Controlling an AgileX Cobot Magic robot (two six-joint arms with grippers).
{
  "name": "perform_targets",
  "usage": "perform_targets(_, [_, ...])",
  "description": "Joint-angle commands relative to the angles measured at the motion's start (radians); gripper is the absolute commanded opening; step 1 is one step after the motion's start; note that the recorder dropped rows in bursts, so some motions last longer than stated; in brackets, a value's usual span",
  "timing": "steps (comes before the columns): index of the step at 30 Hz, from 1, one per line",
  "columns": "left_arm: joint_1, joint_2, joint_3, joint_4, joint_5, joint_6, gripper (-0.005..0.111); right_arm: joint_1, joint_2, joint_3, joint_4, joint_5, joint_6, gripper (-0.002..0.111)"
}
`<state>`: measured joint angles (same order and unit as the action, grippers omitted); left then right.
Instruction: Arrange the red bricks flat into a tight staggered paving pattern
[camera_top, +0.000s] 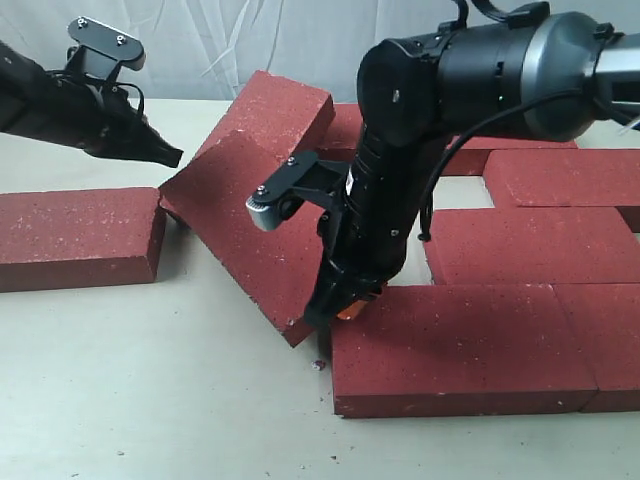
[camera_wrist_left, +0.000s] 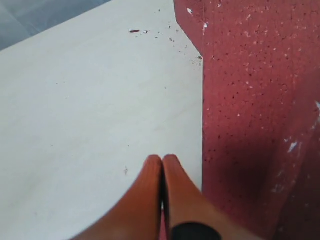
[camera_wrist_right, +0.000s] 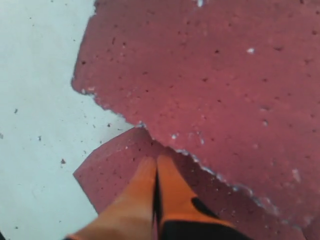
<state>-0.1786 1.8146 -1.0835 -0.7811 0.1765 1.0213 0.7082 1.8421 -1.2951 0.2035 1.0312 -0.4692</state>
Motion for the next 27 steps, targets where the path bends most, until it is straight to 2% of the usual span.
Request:
perform_targets(1, [0.005,0.031,-0.033,-0.028,0.053,0.0,0.0,0.002,0.019,0.004,-0.02,-0.034,-0.003,-0.001])
perform_targets(11, [0.005,0.062,-0.046,-0.151,0.141,0.119,0.0,0.002,0.023,0.005,-0.039,-0.085,-0.003,-0.001])
perform_targets(20, [0.005,0.058,-0.082,-0.142,0.271,0.123,0.0,0.002,0.023,0.005,-0.102,-0.135,0.015,-0.001])
perform_targets(27, [0.007,-0.005,-0.082,-0.056,0.356,0.073,0.0,0.002,-0.012,0.005,-0.213,-0.196,0.066,-0.001])
